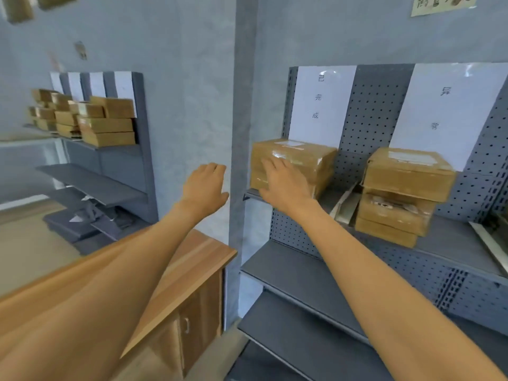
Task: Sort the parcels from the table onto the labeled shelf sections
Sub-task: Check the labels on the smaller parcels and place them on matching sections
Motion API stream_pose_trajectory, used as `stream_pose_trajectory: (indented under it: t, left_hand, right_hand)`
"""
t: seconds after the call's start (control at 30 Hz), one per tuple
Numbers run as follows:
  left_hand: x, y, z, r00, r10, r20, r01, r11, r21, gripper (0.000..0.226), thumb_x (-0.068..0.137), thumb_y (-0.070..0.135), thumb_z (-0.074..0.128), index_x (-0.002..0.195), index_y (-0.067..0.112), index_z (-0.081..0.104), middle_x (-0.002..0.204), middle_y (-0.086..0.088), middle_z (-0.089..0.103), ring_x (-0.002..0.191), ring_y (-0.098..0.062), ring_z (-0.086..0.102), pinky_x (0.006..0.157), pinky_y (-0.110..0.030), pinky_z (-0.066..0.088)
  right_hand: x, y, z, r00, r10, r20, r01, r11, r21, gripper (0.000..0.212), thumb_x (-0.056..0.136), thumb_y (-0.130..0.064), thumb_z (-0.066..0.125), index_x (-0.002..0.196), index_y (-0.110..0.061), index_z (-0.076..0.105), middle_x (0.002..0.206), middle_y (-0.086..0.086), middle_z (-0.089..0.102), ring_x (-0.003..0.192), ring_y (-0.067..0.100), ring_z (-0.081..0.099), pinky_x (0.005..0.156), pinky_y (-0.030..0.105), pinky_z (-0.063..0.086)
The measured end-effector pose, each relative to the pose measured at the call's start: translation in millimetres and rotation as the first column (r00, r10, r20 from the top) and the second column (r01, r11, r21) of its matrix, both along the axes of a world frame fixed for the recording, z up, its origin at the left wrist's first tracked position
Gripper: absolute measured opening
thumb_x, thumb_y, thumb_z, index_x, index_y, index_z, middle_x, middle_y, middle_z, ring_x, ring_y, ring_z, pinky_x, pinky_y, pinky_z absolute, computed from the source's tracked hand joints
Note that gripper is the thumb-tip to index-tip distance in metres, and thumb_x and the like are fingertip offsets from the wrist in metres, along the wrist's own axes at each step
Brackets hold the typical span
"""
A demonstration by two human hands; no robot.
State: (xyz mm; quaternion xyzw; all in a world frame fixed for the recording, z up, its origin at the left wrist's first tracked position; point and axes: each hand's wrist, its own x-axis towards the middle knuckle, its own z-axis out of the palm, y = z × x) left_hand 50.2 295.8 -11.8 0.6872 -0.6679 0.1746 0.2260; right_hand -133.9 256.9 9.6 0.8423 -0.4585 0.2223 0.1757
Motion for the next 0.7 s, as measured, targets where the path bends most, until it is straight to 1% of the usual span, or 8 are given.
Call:
stream_pose_trajectory:
  t: [0.07, 0.2, 0.27, 0.33, 0.43, 0.53, 0.7]
  left_hand:
    - [32.6, 31.1, -26.6, 0.999, 0.051, -0.009, -0.05, 0.998, 0.048, 0.055, 0.09, 0.026, 0.062, 0.137, 0.006, 0.043, 0.137, -0.013, 0.048, 0.125, -0.032, 0.044, 0.098, -0.041, 0.041]
    - [93.2, 103.1, -70.7, 0.986, 0.168, -0.013, -0.165, 0.98, 0.114, 0.042, 0.09, 0.021, 0.059, 0.127, 0.004, 0.05, 0.129, -0.013, 0.053, 0.119, -0.033, 0.048, 0.093, -0.041, 0.043]
    - [122.7, 143.3, -90.6, 0.973, 0.229, -0.023, -0.223, 0.964, 0.144, 0.04, 0.088, 0.018, 0.061, 0.124, 0.004, 0.052, 0.126, -0.013, 0.054, 0.116, -0.033, 0.049, 0.091, -0.04, 0.044]
    - [149.5, 185.8, -112.0, 0.955, 0.296, -0.033, -0.285, 0.94, 0.189, 0.041, 0.086, 0.02, 0.063, 0.122, 0.005, 0.052, 0.122, -0.012, 0.054, 0.115, -0.032, 0.05, 0.087, -0.038, 0.045]
    - [181.4, 249.1, -147.9, 0.905, 0.422, -0.053, -0.392, 0.876, 0.28, 0.047, 0.086, 0.026, 0.065, 0.127, 0.007, 0.048, 0.127, -0.009, 0.052, 0.119, -0.031, 0.048, 0.088, -0.037, 0.044]
    - [205.7, 301.3, -180.0, 0.852, 0.518, -0.069, -0.464, 0.811, 0.355, 0.047, 0.088, 0.026, 0.062, 0.129, 0.008, 0.046, 0.131, -0.009, 0.05, 0.121, -0.029, 0.046, 0.093, -0.036, 0.041]
    - [236.1, 359.7, -205.2, 0.767, 0.635, -0.092, -0.564, 0.736, 0.375, 0.048, 0.089, 0.021, 0.058, 0.133, 0.008, 0.044, 0.132, -0.009, 0.05, 0.125, -0.029, 0.043, 0.097, -0.034, 0.039]
  right_hand:
    - [29.3, 21.7, -23.7, 0.999, 0.047, -0.014, -0.046, 0.997, 0.065, 0.06, 0.09, -0.024, 0.057, 0.144, -0.009, 0.035, 0.145, 0.009, 0.038, 0.133, 0.027, 0.034, 0.103, 0.034, 0.032]
    - [88.7, 69.5, -66.5, 0.987, 0.152, -0.052, -0.143, 0.977, 0.157, 0.065, 0.092, -0.024, 0.057, 0.148, -0.007, 0.029, 0.152, 0.012, 0.031, 0.139, 0.029, 0.028, 0.111, 0.037, 0.026]
    - [119.9, 94.2, -86.8, 0.975, 0.214, -0.054, -0.201, 0.962, 0.183, 0.061, 0.093, -0.026, 0.056, 0.146, -0.007, 0.032, 0.15, 0.012, 0.034, 0.138, 0.029, 0.03, 0.11, 0.036, 0.027]
    - [151.5, 120.0, -105.9, 0.961, 0.274, -0.038, -0.261, 0.943, 0.207, 0.057, 0.091, -0.024, 0.056, 0.142, -0.008, 0.038, 0.145, 0.01, 0.04, 0.134, 0.028, 0.035, 0.107, 0.036, 0.03]
    - [195.7, 161.5, -131.0, 0.928, 0.372, -0.014, -0.355, 0.898, 0.261, 0.059, 0.087, -0.021, 0.059, 0.141, -0.008, 0.039, 0.145, 0.01, 0.04, 0.134, 0.028, 0.035, 0.107, 0.036, 0.033]
    - [232.2, 200.1, -152.5, 0.893, 0.45, -0.012, -0.421, 0.843, 0.335, 0.061, 0.09, -0.022, 0.059, 0.144, -0.01, 0.034, 0.149, 0.008, 0.034, 0.137, 0.026, 0.03, 0.104, 0.037, 0.034]
    - [285.0, 244.8, -179.3, 0.835, 0.55, -0.03, -0.496, 0.775, 0.391, 0.068, 0.091, -0.026, 0.061, 0.149, -0.011, 0.028, 0.154, 0.007, 0.029, 0.139, 0.026, 0.031, 0.108, 0.039, 0.033]
